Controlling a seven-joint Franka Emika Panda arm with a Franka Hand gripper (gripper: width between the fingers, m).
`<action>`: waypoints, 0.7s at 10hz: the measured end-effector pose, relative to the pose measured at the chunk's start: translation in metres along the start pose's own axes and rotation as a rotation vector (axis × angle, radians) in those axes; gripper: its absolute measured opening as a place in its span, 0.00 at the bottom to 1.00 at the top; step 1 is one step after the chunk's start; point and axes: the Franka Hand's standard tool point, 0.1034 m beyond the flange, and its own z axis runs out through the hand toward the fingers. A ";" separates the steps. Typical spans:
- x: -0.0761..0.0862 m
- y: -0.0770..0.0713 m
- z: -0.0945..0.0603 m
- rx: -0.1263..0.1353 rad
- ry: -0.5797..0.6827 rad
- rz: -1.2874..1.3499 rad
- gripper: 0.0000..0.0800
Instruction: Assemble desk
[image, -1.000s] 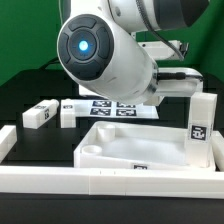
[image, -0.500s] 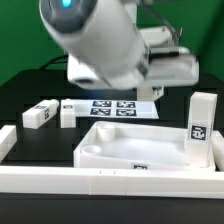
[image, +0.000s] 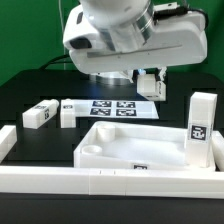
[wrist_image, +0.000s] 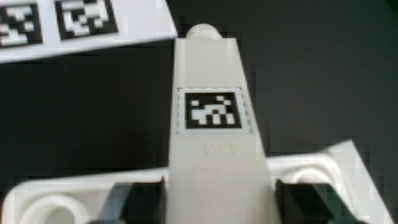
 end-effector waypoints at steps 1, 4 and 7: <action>0.005 -0.001 -0.002 -0.001 0.082 -0.001 0.36; 0.012 -0.001 -0.040 -0.010 0.255 -0.087 0.36; 0.033 -0.012 -0.077 -0.013 0.502 -0.107 0.36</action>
Offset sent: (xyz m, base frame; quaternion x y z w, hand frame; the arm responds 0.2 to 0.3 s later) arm 0.0330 -0.0295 0.0424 -0.0032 0.1288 -0.0923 0.9874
